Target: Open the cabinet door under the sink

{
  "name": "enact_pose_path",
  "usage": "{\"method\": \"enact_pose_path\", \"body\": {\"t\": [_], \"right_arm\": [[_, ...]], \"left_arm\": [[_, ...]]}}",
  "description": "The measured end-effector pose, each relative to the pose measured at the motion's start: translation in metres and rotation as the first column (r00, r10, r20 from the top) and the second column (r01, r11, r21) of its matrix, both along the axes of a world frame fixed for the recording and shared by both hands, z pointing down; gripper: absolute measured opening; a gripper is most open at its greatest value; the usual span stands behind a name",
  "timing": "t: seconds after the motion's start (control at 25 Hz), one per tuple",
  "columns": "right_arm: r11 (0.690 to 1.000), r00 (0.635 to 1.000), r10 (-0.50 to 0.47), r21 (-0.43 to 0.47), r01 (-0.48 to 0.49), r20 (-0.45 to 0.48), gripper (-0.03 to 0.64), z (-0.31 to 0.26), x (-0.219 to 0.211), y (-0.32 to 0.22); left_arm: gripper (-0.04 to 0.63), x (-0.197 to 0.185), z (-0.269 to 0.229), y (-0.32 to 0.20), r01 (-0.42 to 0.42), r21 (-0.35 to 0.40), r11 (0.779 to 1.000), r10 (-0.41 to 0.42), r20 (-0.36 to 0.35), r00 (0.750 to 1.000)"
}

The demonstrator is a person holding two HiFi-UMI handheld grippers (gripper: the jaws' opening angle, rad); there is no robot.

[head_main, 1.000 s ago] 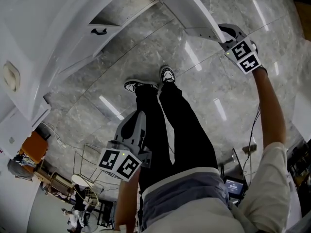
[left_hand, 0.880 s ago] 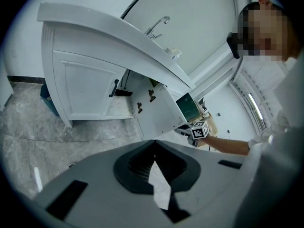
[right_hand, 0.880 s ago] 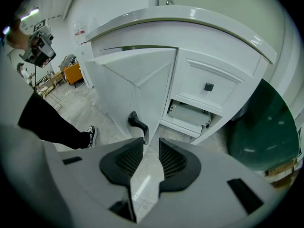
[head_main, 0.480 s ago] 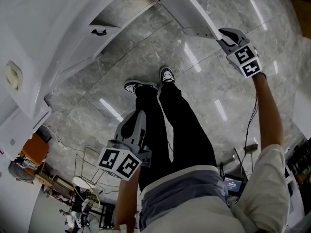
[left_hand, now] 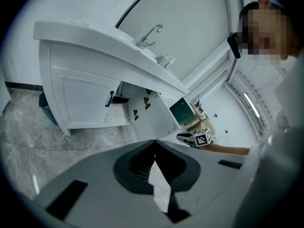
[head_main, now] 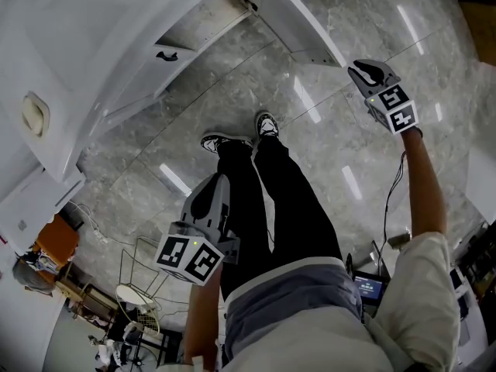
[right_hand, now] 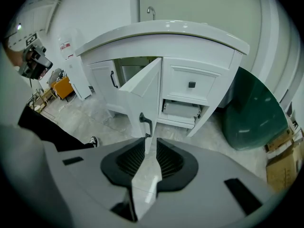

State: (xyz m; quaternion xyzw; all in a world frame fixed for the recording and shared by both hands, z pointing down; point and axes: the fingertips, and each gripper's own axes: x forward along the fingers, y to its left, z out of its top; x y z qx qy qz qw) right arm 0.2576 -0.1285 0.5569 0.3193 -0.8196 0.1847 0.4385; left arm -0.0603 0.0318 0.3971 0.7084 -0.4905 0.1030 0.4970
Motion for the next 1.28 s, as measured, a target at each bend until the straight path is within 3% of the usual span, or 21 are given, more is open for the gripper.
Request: {"method": "enact_pose_path", "body": {"t": [0.48,0.84,1.28], "right_arm": [[0.986,0.98,0.168,-0.03,-0.166,0.104,0.055,-0.052,0.004,0.011],[0.993,0.984,0.106,0.028,-0.111,0.141,0.055,-0.111,-0.024,0.03],[0.967,0.948,0.237,0.045,-0.252,0.212,0.054,-0.165,-0.033,0.028]], "left_arm": [[0.0,-0.005,-0.041,-0.02,0.008,0.068,0.998,-0.01,0.03,1.0],[0.0,-0.002,-0.071,-0.029,0.015,0.11,0.994,-0.018,0.022,1.0],[0.0,0.013,-0.099,-0.035,-0.004,0.151,0.989,0.002,0.01,1.0]]}}
